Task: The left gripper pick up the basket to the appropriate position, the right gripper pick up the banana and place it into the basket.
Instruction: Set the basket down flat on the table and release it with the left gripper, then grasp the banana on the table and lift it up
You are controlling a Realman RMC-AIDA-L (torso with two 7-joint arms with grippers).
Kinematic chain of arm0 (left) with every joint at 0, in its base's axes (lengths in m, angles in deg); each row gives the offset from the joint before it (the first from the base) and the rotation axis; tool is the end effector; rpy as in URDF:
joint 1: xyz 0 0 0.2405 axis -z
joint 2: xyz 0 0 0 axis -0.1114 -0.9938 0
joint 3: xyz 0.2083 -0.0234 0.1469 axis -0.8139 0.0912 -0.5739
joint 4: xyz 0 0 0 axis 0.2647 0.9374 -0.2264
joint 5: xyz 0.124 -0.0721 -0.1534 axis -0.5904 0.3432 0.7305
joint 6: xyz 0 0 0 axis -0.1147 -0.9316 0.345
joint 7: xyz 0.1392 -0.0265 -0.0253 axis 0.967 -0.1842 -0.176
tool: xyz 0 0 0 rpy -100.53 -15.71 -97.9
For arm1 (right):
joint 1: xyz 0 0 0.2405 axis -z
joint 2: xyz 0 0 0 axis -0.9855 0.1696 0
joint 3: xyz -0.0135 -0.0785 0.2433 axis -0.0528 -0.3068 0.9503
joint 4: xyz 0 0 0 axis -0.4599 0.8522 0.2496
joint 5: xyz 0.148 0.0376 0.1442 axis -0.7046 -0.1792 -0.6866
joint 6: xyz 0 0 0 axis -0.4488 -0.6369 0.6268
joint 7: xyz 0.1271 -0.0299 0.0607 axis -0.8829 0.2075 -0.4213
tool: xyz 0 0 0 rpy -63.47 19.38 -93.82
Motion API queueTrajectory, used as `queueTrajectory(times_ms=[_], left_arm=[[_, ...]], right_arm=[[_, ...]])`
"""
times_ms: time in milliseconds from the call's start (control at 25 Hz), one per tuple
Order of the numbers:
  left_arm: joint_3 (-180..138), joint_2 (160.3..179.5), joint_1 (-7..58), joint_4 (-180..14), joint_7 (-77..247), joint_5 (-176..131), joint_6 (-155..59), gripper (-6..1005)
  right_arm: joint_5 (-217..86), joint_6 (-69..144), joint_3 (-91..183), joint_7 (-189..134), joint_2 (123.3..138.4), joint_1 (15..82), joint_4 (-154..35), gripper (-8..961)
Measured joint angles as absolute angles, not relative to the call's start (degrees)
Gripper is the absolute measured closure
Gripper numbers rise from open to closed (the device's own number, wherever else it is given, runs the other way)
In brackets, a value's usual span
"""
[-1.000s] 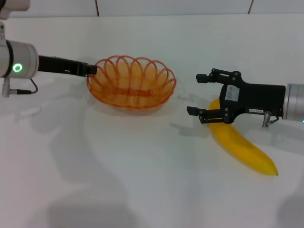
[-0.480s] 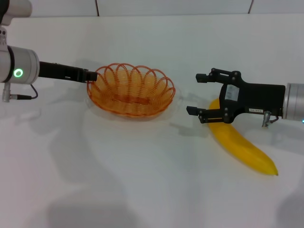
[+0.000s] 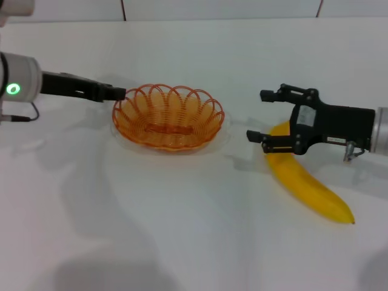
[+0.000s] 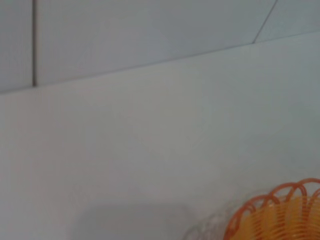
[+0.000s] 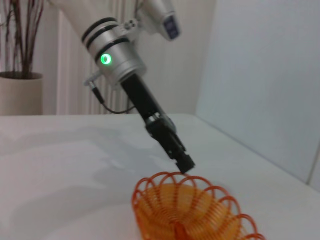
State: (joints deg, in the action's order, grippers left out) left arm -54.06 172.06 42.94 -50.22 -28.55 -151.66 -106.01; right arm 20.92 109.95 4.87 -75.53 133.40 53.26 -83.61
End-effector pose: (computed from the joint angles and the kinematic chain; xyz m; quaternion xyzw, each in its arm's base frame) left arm -0.2298 0.4328 -0.0006 -0.8982 -0.3767 -0.0589 0.2189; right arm 0.2930 0.3246 -0.0054 -0.9474 0.0677 0.2167 0.2255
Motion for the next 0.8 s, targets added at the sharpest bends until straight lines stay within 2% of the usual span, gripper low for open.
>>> queueTrajectory(times_ms=[200, 360, 520, 640, 720, 760, 800], left_arm=[[-57.6, 172.27, 33.4, -38.1, -27.6, -142.2, -111.8, 545], [-63.5, 172.22, 21.3, -29.7, -18.4, -126.8, -116.1, 477], [-67.6, 172.16, 11.9, -31.0, 1.4, -110.4, -117.6, 410], [-68.6, 172.02, 8.2, -36.9, 16.1, -102.7, -119.2, 359], [-68.6, 172.02, 8.2, -36.9, 16.1, -102.7, -119.2, 325], [-68.4, 171.76, 7.4, -44.1, 27.2, -100.4, -121.2, 308], [-68.3, 171.6, 7.4, -48.9, 33.3, -100.5, -121.6, 110]], right_arm=[[19.2, 110.1, 4.9, -75.5, 133.25, 54.1, -83.7, 94], [18.8, 110.1, 4.9, -75.5, 133.25, 54.4, -83.7, 95], [17.5, 110.1, 4.9, -75.5, 132.9, 55.1, -83.7, 95], [16.9, 110.1, 4.9, -75.5, 132.79, 55.7, -83.8, 96], [16.8, 110.2, 4.9, -75.5, 132.74, 56.2, -83.9, 96], [16.8, 110.3, 4.8, -75.5, 132.71, 56.3, -83.9, 96], [17.1, 110.6, 4.7, -75.5, 132.56, 56.6, -84.0, 96]])
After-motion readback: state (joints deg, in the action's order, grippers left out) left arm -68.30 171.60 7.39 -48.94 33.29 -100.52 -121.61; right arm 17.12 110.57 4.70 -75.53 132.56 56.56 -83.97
